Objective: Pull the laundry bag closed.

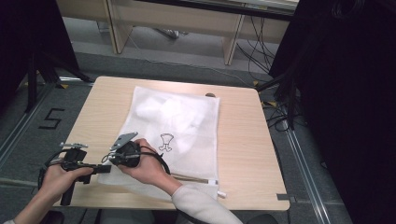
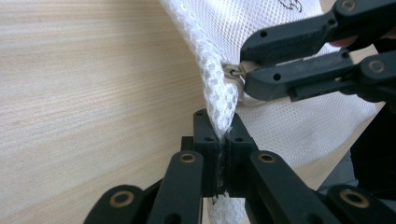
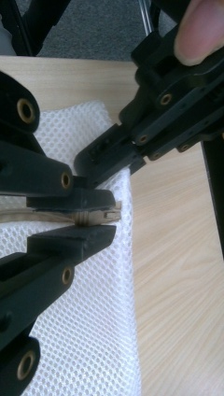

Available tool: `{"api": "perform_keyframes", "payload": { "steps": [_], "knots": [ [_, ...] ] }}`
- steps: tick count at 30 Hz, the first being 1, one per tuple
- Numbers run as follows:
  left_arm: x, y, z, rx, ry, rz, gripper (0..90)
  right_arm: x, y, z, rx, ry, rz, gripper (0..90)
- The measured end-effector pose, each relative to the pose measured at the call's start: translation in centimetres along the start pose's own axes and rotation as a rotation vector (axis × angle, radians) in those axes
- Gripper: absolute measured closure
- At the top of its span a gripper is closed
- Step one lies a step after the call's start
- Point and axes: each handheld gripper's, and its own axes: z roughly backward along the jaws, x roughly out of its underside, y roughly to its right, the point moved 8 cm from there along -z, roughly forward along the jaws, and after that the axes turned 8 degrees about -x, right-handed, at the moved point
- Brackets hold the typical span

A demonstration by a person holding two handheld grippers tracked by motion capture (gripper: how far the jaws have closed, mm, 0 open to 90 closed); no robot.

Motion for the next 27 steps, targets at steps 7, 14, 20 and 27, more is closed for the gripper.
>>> {"api": "perform_keyframes", "payload": {
  "steps": [7, 14, 20, 27],
  "knots": [
    [-0.1, 0.1, 0.0, 0.015, 0.000, 0.022, 86.1, 0.7, 0.0, -0.2, -0.006, -0.014, -0.009, 82.5],
    [-0.2, 0.1, 0.0, 0.003, 0.021, 0.036, 86.1, 1.4, 0.0, -0.2, -0.002, -0.037, -0.037, 82.6],
    [-0.2, 0.2, 0.0, 0.000, 0.009, 0.017, 86.1, 1.8, 0.1, 0.0, -0.007, -0.040, -0.033, 82.6],
    [-0.2, 0.2, -0.1, -0.007, 0.003, 0.008, 86.1, 2.1, -0.1, 0.2, -0.013, -0.059, -0.031, 82.7]
  ]
}}
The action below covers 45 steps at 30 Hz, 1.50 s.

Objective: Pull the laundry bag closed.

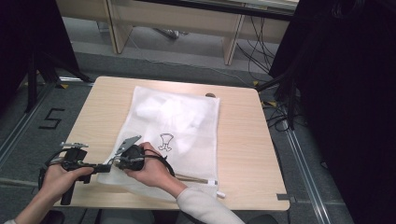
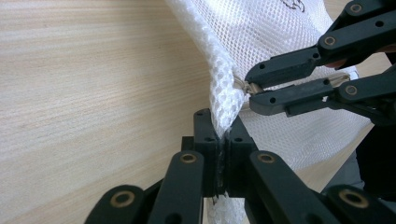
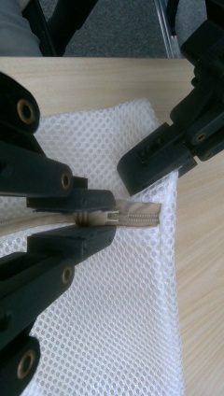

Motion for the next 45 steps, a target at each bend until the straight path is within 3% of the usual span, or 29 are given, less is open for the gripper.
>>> {"api": "perform_keyframes", "payload": {
  "steps": [8, 15, 22, 24, 30, 31, 33, 34, 35, 36, 38, 39, 40, 45],
  "knots": [
    [-0.1, 0.1, -0.1, -0.019, 0.013, 0.010, 86.1, 0.4, 0.0, 0.2, -0.016, -0.015, -0.010, 82.7],
    [-0.1, 0.3, 0.0, 0.004, 0.001, 0.008, 86.1, 0.9, -0.1, 0.4, -0.027, -0.020, -0.015, 82.7],
    [-0.2, 0.6, -0.1, 0.000, 0.013, 0.022, 86.1, 1.2, -0.1, 0.5, -0.028, -0.020, -0.024, 82.8],
    [-0.1, 0.5, -0.1, 0.010, -0.005, 0.020, 86.1, 1.4, 0.0, 0.3, -0.030, -0.023, -0.033, 82.7],
    [-0.1, 0.6, 0.0, 0.003, 0.001, 0.018, 86.1, 1.6, 0.0, 0.0, -0.042, -0.023, -0.052, 82.8],
    [0.0, 0.5, 0.2, 0.016, -0.011, -0.001, 86.1, 1.7, 0.1, 0.0, -0.039, -0.038, -0.043, 82.7],
    [-0.2, 0.8, 0.2, 0.016, 0.015, 0.028, 86.1, 1.9, 0.2, -0.1, -0.043, -0.039, -0.048, 82.8],
    [0.0, 0.5, 0.4, 0.024, -0.011, -0.004, 86.1, 2.0, 0.2, -0.1, -0.045, -0.040, -0.055, 82.7],
    [-0.2, 0.7, 0.3, 0.025, 0.010, 0.031, 86.1, 2.0, 0.2, -0.1, -0.046, -0.033, -0.065, 82.7],
    [-0.2, 0.7, 0.3, 0.025, 0.010, 0.031, 86.1, 2.0, 0.4, 0.0, -0.048, -0.039, -0.051, 82.7],
    [-0.2, 0.4, 0.4, 0.007, 0.016, 0.012, 86.1, 2.1, 0.2, 0.0, -0.045, -0.046, -0.057, 82.7],
    [-0.2, 0.4, 0.4, 0.007, 0.016, 0.012, 86.1, 2.3, 0.4, 0.1, -0.036, -0.070, -0.035, 82.7],
    [-0.5, 0.4, 0.7, 0.016, 0.028, 0.032, 86.1, 2.5, 0.3, 0.1, -0.032, -0.078, -0.046, 82.7],
    [-0.4, 0.2, 0.5, -0.013, 0.023, 0.009, 86.1, 2.9, 0.5, 0.5, -0.035, -0.074, -0.049, 82.7]
  ]
}}
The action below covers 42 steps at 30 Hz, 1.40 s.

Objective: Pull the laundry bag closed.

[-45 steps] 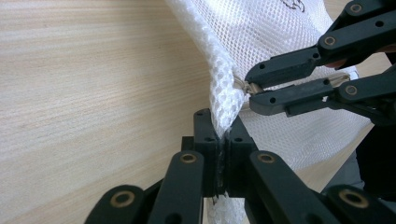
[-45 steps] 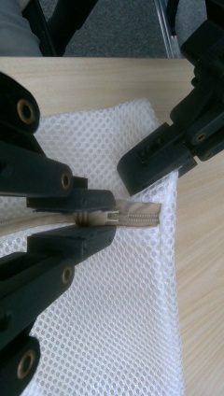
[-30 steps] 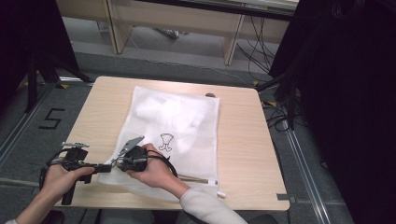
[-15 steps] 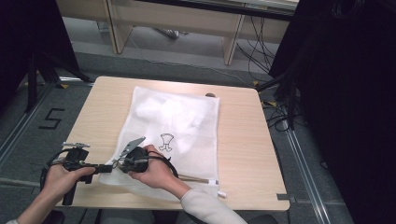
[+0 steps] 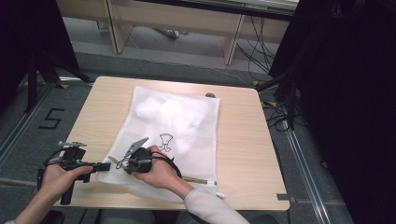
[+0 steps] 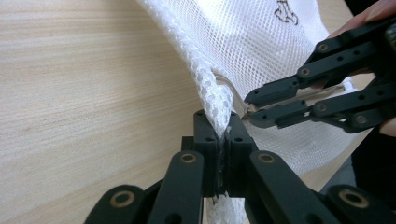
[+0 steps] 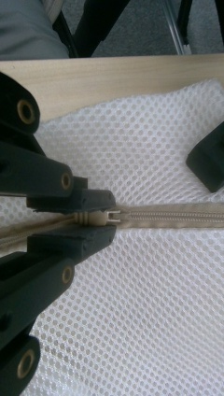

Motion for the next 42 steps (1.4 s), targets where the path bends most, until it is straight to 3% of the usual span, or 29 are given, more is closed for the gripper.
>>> {"api": "perform_keyframes", "payload": {
  "steps": [6, 12, 20, 42],
  "knots": [
    [0.0, 0.0, 0.0, -0.022, 0.000, -0.006, 86.1, 0.4, 0.1, 0.3, 0.008, -0.006, 0.009, 82.7],
    [0.1, 0.3, -0.2, -0.006, -0.014, -0.003, 86.1, 1.4, 0.4, 1.0, 0.003, -0.023, -0.003, 82.7],
    [0.1, 0.1, -0.4, -0.045, 0.003, -0.028, 86.2, 2.0, 0.5, 1.4, 0.009, -0.046, 0.046, 82.7],
    [0.1, 0.2, -0.2, -0.034, -0.005, -0.032, 86.1, 3.1, 0.8, 2.4, 0.016, -0.048, 0.035, 82.7]
  ]
}}
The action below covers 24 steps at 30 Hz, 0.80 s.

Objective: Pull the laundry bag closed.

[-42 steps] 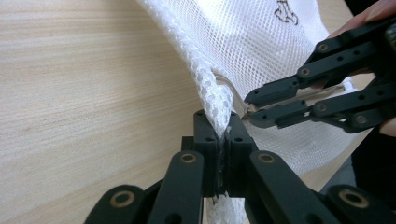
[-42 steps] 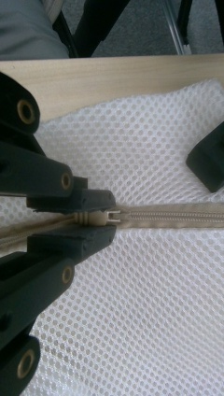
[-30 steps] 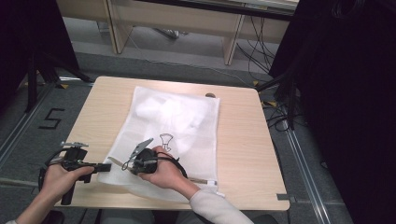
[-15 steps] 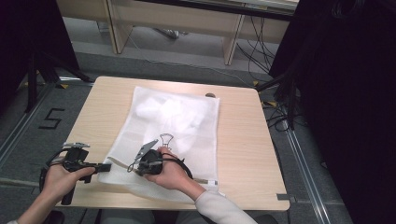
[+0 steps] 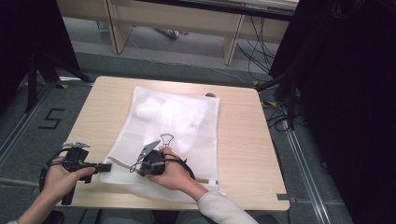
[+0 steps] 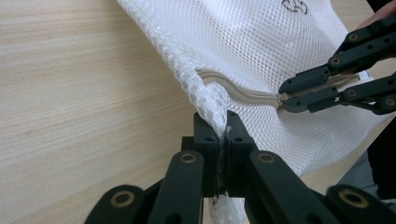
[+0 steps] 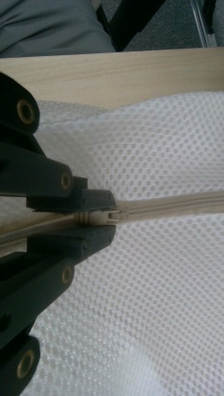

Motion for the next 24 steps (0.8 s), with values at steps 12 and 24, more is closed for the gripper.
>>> {"api": "perform_keyframes", "payload": {
  "steps": [12, 24],
  "knots": [
    [0.1, 0.1, -0.1, 0.001, -0.002, 0.002, 86.1, 0.5, 0.2, 0.3, -0.002, -0.001, -0.009, 82.7],
    [0.0, 0.0, -0.1, -0.017, 0.006, -0.004, 86.0, 1.1, 0.4, 1.0, -0.004, -0.012, -0.029, 82.8]
  ]
}}
